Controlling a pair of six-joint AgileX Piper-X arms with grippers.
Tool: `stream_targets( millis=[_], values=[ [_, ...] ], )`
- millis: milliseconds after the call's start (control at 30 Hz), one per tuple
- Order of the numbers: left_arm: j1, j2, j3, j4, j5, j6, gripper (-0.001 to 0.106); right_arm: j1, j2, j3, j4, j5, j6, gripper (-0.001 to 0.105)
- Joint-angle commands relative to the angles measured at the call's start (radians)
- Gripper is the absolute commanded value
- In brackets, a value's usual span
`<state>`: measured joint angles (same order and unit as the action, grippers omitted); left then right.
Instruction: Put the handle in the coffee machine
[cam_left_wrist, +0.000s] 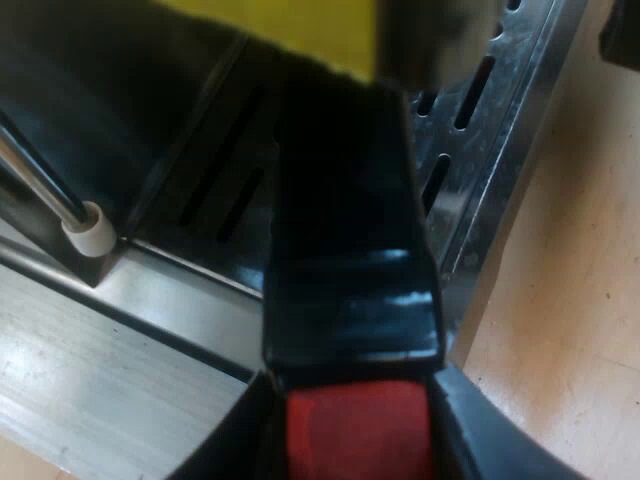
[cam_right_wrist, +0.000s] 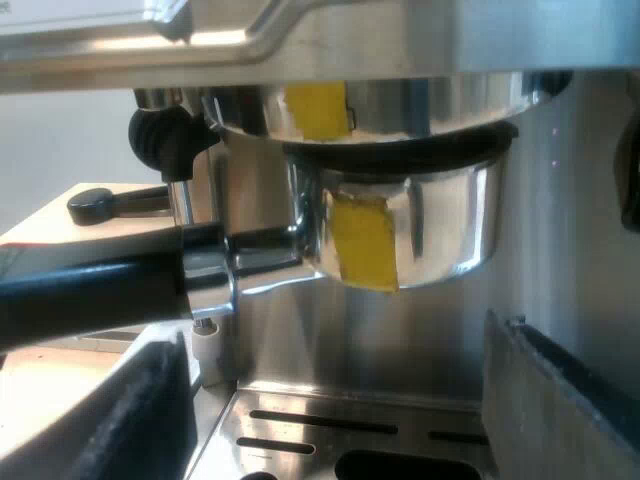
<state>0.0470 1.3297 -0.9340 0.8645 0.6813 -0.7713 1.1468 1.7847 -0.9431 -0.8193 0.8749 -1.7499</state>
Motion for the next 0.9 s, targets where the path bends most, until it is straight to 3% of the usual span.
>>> stream_targets(
  millis=[33,567,900],
  values=[
    [-0.001,-0.005,-0.014,-0.024,0.058,-0.013,0.000,-0.003,0.000,-0.007,-0.013,-0.008,-0.013,0.063],
    [0.022,-0.005,-0.016,-0.039,0.055,-0.048,0.000,-0.003,0.000,-0.007,-0.013,-0.008,-0.013,0.063],
    [0.022,-0.005,-0.044,0.018,0.077,0.015,0.000,-0.003,0.000,-0.007,-0.013,-0.008,-0.012,0.063]
  ],
)
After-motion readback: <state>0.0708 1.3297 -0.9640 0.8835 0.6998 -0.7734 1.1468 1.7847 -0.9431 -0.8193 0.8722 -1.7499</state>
